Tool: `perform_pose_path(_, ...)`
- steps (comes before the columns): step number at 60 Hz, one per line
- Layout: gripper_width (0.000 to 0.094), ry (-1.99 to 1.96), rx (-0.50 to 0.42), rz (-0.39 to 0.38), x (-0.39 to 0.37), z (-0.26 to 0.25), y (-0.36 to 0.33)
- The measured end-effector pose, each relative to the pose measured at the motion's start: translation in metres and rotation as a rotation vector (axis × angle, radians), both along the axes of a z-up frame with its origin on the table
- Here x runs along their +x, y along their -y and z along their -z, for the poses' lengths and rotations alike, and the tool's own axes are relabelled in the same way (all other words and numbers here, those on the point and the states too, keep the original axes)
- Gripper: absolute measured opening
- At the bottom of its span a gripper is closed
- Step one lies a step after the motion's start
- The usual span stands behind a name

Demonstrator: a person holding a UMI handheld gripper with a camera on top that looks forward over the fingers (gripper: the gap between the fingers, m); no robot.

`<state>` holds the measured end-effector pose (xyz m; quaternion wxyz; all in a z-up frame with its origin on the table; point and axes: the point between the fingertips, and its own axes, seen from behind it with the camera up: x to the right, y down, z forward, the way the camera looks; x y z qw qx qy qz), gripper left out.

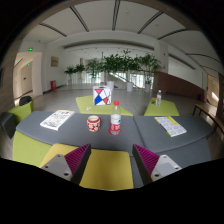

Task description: Pour water

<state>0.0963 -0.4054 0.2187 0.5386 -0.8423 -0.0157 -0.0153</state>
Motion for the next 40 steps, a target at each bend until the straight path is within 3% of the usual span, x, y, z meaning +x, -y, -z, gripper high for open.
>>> perform_pose_path(16, 0.0853, -0.007, 0.014, 0.014, 0.003, -0.024, 0.06)
perform_pose_path(40, 0.0855, 0.029, 0.072, 0.073, 0.036, -0.052, 0.076)
